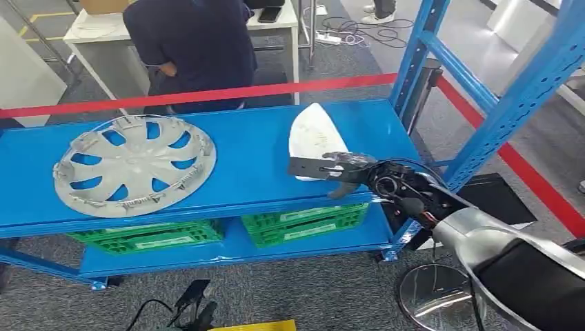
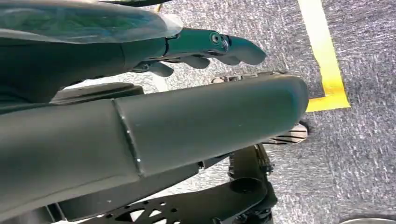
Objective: Take the parts from the cabinet and place them on the table.
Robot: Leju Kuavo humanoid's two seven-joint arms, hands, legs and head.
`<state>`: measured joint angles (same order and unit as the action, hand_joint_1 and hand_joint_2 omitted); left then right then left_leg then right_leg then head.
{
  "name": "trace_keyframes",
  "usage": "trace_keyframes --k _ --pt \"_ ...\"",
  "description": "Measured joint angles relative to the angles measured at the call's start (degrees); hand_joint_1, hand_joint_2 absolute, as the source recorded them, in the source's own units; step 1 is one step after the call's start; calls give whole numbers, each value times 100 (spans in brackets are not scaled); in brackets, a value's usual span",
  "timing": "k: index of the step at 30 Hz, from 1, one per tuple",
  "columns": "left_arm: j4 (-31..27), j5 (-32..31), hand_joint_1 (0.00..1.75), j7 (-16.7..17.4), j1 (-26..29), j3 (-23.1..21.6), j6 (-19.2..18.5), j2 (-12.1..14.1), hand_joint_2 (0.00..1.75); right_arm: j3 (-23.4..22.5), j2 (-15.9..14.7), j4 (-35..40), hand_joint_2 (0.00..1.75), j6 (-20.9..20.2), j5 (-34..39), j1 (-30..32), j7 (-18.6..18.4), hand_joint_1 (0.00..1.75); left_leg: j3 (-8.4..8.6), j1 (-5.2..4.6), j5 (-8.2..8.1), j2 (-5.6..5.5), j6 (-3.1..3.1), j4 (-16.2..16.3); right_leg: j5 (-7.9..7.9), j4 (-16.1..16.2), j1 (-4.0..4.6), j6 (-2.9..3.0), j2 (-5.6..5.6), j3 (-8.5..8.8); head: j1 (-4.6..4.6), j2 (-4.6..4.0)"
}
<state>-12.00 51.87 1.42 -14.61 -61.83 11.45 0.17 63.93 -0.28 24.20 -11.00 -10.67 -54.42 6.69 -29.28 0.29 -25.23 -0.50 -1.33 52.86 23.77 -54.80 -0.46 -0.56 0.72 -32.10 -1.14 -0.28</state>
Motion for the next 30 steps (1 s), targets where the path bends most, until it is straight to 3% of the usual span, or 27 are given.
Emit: trace_keyframes --k 7,30 --pt "0 11 0 -15 43 0 -2 7 0 96 42 -2 175 429 -256 -2 -20 0 -1 0 0 -1 0 0 0 0 0 0 -1 0 0 0" --pt "0 -11 0 -35 73 2 -6 44 0 175 98 0 175 424 -297 19 -92 0 0 0 0 -1 0 0 0 0 0 0 -1 0 0 0"
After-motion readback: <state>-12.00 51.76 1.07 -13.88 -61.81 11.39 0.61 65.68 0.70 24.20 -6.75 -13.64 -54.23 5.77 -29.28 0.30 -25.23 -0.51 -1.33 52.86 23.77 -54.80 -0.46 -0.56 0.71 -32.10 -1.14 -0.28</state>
